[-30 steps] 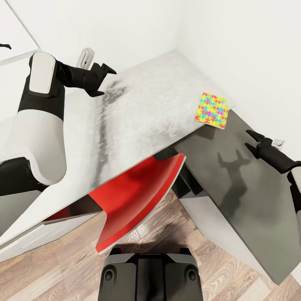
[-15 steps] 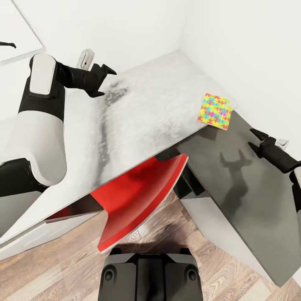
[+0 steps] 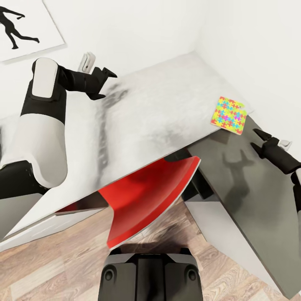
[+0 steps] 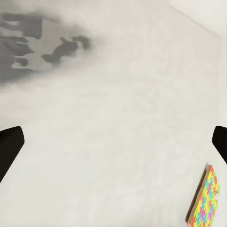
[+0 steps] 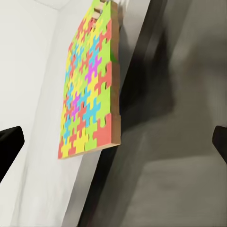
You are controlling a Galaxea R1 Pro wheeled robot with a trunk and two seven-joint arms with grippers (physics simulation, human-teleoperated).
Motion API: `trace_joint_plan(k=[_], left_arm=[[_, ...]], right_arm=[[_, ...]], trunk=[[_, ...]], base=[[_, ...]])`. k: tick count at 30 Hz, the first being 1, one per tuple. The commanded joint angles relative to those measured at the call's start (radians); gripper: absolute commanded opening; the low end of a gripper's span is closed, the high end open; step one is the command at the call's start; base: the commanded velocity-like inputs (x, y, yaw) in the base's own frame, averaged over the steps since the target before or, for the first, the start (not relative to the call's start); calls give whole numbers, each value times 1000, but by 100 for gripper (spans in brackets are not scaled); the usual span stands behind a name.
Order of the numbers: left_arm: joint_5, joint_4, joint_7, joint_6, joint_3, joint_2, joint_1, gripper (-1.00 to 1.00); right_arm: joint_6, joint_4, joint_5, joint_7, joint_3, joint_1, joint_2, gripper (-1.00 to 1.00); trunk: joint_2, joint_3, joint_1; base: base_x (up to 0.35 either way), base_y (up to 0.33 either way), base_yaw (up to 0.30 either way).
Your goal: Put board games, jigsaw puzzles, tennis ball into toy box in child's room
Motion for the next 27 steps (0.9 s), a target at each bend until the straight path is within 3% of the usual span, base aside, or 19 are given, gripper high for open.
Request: trace_joint_plan(k=[1,27], left_arm=[[10,-1,10,3,4,-1,2,100],[11,0,11,3,3,-1,13,100]], right_arm=[[7,2,-4,1,-4,-1,-1,100],[7,44,-4,-5,-27,-1,-9,100]], trunk=[[-2,-1,1],[-2,-1,1]], base=[[0,0,63],[0,0,15]])
